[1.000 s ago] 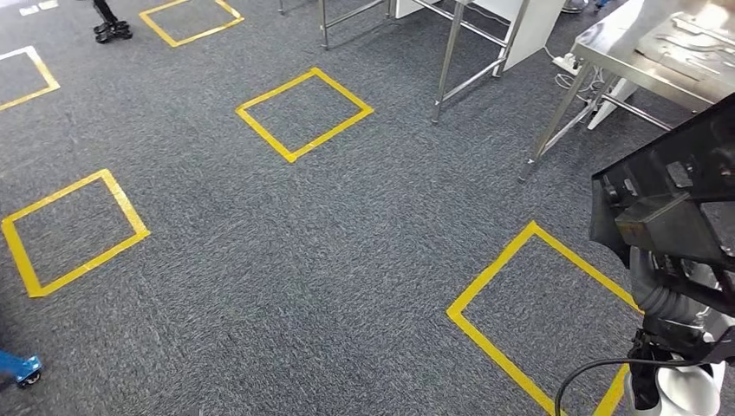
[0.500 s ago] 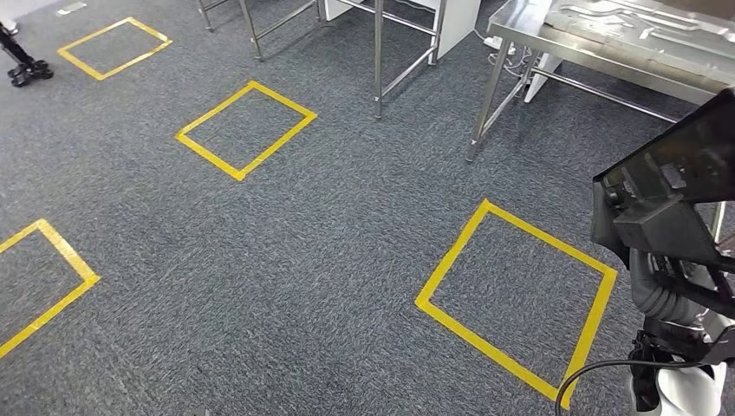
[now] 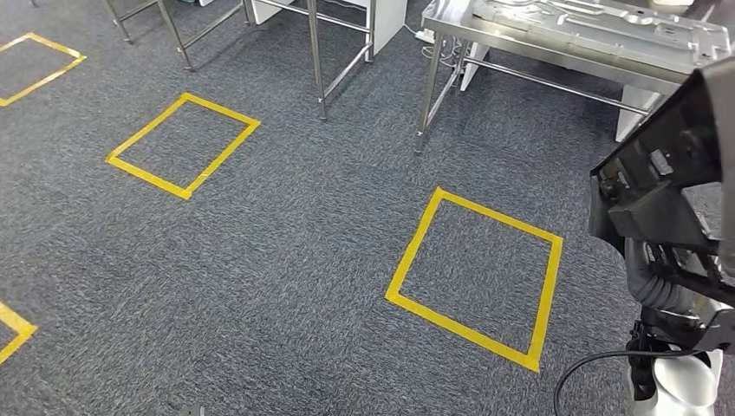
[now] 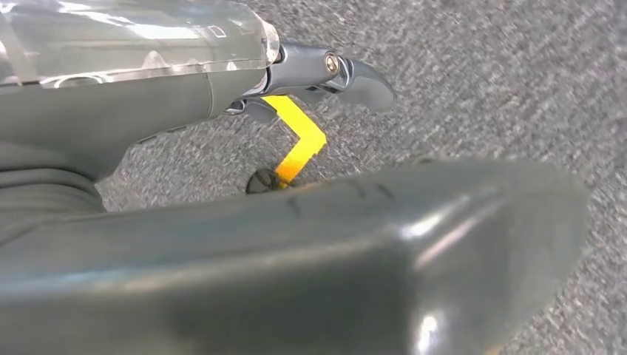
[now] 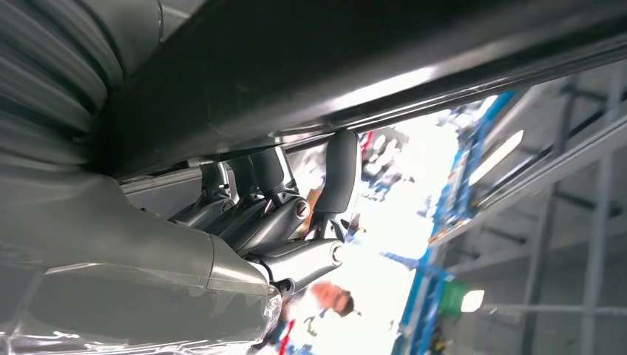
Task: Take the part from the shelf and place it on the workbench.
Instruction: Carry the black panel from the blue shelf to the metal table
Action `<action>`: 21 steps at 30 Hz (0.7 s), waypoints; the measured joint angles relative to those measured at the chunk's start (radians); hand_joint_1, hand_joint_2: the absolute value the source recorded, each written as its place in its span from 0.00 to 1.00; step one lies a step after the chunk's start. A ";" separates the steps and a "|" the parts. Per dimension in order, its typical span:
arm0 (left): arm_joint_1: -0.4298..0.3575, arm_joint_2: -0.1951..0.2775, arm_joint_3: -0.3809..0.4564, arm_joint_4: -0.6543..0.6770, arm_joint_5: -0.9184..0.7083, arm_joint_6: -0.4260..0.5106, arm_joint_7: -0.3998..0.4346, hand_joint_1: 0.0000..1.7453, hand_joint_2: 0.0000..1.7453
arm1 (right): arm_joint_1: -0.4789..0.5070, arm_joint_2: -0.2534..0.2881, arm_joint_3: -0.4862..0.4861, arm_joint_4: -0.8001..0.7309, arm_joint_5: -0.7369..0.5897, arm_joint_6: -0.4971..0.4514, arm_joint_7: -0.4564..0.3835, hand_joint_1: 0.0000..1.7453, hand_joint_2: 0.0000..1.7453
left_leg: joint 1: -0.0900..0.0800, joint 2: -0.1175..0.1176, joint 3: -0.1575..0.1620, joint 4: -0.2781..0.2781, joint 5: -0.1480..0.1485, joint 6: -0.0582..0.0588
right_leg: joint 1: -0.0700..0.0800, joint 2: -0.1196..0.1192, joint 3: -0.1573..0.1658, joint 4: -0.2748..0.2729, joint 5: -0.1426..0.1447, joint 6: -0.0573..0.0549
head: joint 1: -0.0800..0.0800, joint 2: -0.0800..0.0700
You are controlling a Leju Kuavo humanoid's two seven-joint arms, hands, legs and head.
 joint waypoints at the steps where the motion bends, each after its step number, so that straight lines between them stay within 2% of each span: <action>1: 0.001 0.000 0.000 0.000 0.000 -0.001 -0.002 0.00 0.00 | 0.000 0.001 0.000 0.003 0.004 -0.005 0.003 1.00 1.00 | 0.000 0.007 0.004 0.000 -0.005 -0.003 | -0.002 -0.003 0.011 -0.024 0.025 0.001 | 0.000 0.000; 3: 0.001 0.000 0.000 0.000 0.000 -0.002 -0.004 0.00 0.00 | -0.003 0.002 0.001 0.006 0.015 -0.013 0.011 1.00 1.00 | 0.000 0.019 0.018 0.001 -0.019 -0.013 | -0.003 -0.018 0.082 -0.155 0.089 0.001 | 0.000 0.000; 4: 0.000 0.000 0.000 0.000 0.000 -0.002 -0.005 0.00 0.00 | -0.006 0.002 0.002 0.006 0.025 -0.017 0.017 1.00 1.00 | -0.002 0.025 0.024 0.001 -0.026 -0.019 | 0.001 -0.027 0.117 -0.216 0.102 -0.003 | 0.000 0.000; 5: -0.002 0.000 0.000 0.000 0.000 -0.002 -0.007 0.00 0.00 | -0.010 0.002 0.004 0.006 0.036 -0.020 0.025 1.00 1.00 | -0.003 0.031 0.029 0.001 -0.032 -0.024 | 0.005 -0.034 0.142 -0.258 0.104 -0.010 | 0.000 0.000; 7: -0.005 0.000 0.000 0.000 0.000 -0.003 -0.010 0.00 0.00 | -0.016 0.002 0.008 0.008 0.056 -0.028 0.039 1.00 1.00 | -0.005 0.039 0.039 -0.004 -0.043 -0.036 | 0.012 -0.034 0.155 -0.276 0.084 -0.026 | 0.000 0.000; 8: -0.006 0.000 0.000 -0.001 -0.001 -0.003 -0.011 0.00 0.00 | -0.019 0.001 0.010 0.007 0.066 -0.032 0.044 1.00 1.00 | -0.005 0.044 0.048 -0.008 -0.049 -0.042 | 0.011 -0.030 0.163 -0.279 0.079 -0.034 | 0.000 0.000; 9: -0.007 0.000 0.000 -0.003 -0.001 -0.004 -0.013 0.00 0.00 | -0.022 0.001 0.012 0.007 0.073 -0.035 0.046 1.00 1.00 | -0.004 0.041 0.056 -0.003 -0.055 -0.048 | 0.009 -0.025 0.176 -0.284 0.073 -0.040 | -0.001 0.000; 10: -0.008 0.000 0.000 -0.004 -0.001 -0.005 -0.014 0.00 0.00 | -0.028 0.001 0.015 0.006 0.078 -0.037 0.048 1.00 1.00 | -0.003 0.031 0.050 0.022 -0.064 -0.052 | 0.006 -0.021 0.192 -0.290 0.067 -0.047 | -0.001 0.000; 11: -0.008 0.000 0.000 -0.005 -0.001 -0.006 -0.015 0.00 0.00 | -0.035 0.000 0.018 0.006 0.081 -0.039 0.049 1.00 1.00 | -0.003 0.016 0.025 0.073 -0.077 -0.054 | 0.003 -0.019 0.209 -0.296 0.061 -0.053 | -0.001 0.000; 12: -0.007 0.000 0.000 -0.005 -0.001 -0.006 -0.016 0.00 0.00 | -0.042 0.001 0.021 0.007 0.082 -0.040 0.050 1.00 1.00 | -0.001 -0.002 -0.020 0.146 -0.091 -0.055 | 0.003 -0.016 0.224 -0.299 0.051 -0.058 | -0.002 0.000; 13: -0.005 0.000 0.000 -0.005 -0.001 -0.007 -0.016 0.00 0.00 | -0.046 0.001 0.025 0.008 0.084 -0.041 0.052 1.00 1.00 | -0.001 -0.013 -0.080 0.228 -0.102 -0.055 | 0.003 -0.012 0.238 -0.300 0.040 -0.062 | -0.002 0.000; 14: -0.001 0.000 0.000 -0.005 -0.001 -0.007 -0.016 0.00 0.00 | -0.048 0.001 0.030 0.009 0.086 -0.041 0.054 1.00 1.00 | -0.001 -0.019 -0.139 0.292 -0.100 -0.055 | 0.005 -0.006 0.253 -0.301 0.027 -0.064 | -0.002 0.000; 15: 0.003 0.000 0.000 -0.005 0.000 -0.007 -0.016 0.00 0.00 | -0.048 0.002 0.034 0.010 0.090 -0.041 0.055 1.00 1.00 | -0.002 -0.022 -0.184 0.320 -0.075 -0.055 | 0.006 0.001 0.272 -0.302 0.011 -0.065 | -0.002 0.000; 16: 0.008 0.000 0.000 -0.005 0.000 -0.008 -0.016 0.00 0.00 | -0.050 0.002 0.038 0.012 0.095 -0.042 0.057 1.00 1.00 | -0.002 -0.023 -0.210 0.304 -0.024 -0.052 | 0.007 0.008 0.294 -0.303 -0.006 -0.064 | -0.002 0.000; 18: 0.016 0.000 0.000 -0.005 0.000 -0.009 -0.016 0.00 0.00 | -0.056 0.002 0.047 0.016 0.106 -0.045 0.062 1.00 1.00 | -0.004 -0.027 -0.214 0.185 0.109 -0.041 | 0.008 0.020 0.342 -0.308 -0.044 -0.061 | -0.002 0.000; 19: 0.019 0.000 0.000 -0.003 -0.001 -0.010 -0.015 0.00 0.00 | -0.061 0.002 0.051 0.018 0.111 -0.047 0.063 1.00 1.00 | -0.008 -0.031 -0.205 0.137 0.150 -0.034 | 0.008 0.025 0.361 -0.312 -0.061 -0.057 | -0.002 0.000; 20: 0.021 0.000 0.000 -0.002 -0.001 -0.012 -0.016 0.00 0.00 | -0.066 0.002 0.054 0.021 0.116 -0.049 0.066 1.00 1.00 | -0.011 -0.034 -0.191 0.103 0.161 -0.027 | 0.007 0.029 0.374 -0.318 -0.073 -0.050 | -0.002 0.000; 21: 0.019 0.000 0.000 -0.001 -0.002 -0.014 -0.017 0.00 0.00 | -0.068 0.002 0.056 0.023 0.119 -0.051 0.068 1.00 1.00 | -0.016 -0.036 -0.177 0.090 0.141 -0.022 | 0.006 0.032 0.387 -0.328 -0.081 -0.043 | -0.002 0.000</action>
